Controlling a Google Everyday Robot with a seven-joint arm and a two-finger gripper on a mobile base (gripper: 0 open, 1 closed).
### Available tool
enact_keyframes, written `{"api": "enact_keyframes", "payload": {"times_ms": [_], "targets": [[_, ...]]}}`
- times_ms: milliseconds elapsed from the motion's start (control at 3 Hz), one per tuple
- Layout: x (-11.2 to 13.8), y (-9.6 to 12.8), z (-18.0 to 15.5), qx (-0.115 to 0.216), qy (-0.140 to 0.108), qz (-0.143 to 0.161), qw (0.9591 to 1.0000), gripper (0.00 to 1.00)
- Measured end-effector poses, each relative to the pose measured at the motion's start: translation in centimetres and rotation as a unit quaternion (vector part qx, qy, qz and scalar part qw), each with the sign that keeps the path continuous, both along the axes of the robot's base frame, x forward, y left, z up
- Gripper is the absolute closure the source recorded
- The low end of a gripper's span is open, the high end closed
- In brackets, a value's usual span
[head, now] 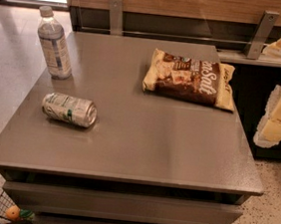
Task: Place 7up can upright
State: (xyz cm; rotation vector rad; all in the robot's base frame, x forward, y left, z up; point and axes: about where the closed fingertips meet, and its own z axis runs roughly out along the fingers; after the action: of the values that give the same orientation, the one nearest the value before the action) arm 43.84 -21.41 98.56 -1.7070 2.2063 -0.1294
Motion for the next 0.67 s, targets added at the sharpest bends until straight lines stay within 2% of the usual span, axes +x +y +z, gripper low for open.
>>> {"api": "enact_keyframes", "payload": {"times_ms": [333, 667], "targets": [[0.0, 0.0, 0.1, 0.0, -0.001, 0.0, 1.0, 0.0], [3.3, 3.3, -0.1, 0.053, -0.01, 0.013, 0.9985, 0.0]]}}
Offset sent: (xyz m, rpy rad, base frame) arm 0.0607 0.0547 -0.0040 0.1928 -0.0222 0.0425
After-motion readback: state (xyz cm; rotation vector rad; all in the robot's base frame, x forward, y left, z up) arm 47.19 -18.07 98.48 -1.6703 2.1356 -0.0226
